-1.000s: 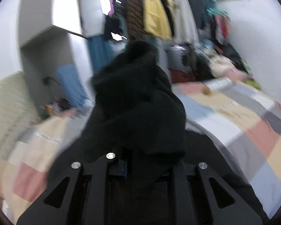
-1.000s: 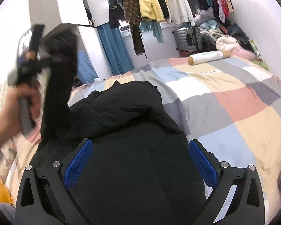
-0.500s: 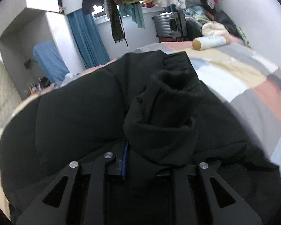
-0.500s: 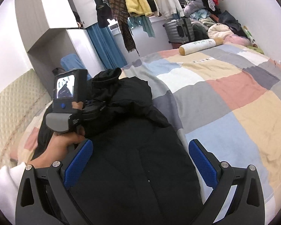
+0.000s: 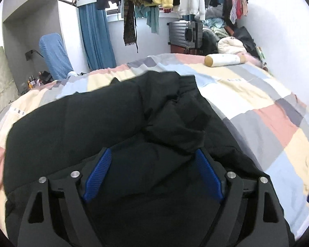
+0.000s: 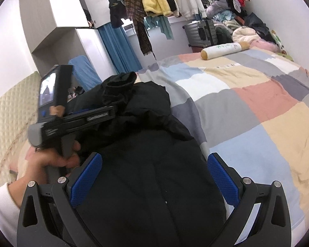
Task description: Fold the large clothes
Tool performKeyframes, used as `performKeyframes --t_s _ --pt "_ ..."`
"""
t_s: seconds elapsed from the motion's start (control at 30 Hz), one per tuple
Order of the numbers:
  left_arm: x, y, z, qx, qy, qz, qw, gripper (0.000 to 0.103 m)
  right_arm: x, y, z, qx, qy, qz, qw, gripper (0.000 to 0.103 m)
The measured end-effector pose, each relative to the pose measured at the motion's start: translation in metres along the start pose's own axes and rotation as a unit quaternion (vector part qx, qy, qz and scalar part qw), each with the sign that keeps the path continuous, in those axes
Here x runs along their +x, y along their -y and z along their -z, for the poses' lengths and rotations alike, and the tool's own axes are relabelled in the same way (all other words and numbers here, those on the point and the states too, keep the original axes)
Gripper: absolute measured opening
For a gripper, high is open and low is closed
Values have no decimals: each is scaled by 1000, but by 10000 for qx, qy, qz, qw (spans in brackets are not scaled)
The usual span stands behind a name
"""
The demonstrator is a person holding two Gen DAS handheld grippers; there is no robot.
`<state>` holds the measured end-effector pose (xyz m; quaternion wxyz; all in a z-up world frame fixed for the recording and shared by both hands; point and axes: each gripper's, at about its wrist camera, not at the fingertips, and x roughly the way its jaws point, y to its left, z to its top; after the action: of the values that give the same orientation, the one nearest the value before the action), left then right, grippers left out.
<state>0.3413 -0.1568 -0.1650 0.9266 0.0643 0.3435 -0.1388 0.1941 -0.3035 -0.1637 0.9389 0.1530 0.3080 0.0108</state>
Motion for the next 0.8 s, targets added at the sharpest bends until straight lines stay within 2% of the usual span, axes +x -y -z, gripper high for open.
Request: performKeyframes --t_s 0.1,0.27,0.37,0.47,0.53,0.6,0.67,0.73,0.8 --pt "-26 -24 4 -162 63 -58 9998 84 -3 -7 0 -95 23 -97 9999 103" --pt "-82 -74 27 -178 260 -517 9982 84 -7 -23 0 -320 95 -355 9988 103" --pt "-99 -116 46 -508 125 -582 9969 84 -4 -33 -1 -361 -2 -523 9980 103" --pt "-114 -160 69 -878 125 -558 9945 84 -3 -48 -6 -842 52 -402 9956 103" --pt "-118 -189 84 -1146 137 -731 9906 84 3 -55 -15 -1198 114 -167 9926 103" --pt "-116 -215 94 -1364 103 -940 9861 84 15 -57 -25 -1276 23 -103 9918 103" --pt "-112 -233 103 -1549 42 -1117 9816 84 29 -61 -37 -1277 -65 -182 9916 103" --pt "-101 -252 114 -1849 -116 -1122 9763 85 42 -62 -47 -1169 -155 -358 9924 103" --pt "-86 -262 124 -1881 -332 -1261 9734 85 58 -64 -60 -1029 -195 -508 9932 103"
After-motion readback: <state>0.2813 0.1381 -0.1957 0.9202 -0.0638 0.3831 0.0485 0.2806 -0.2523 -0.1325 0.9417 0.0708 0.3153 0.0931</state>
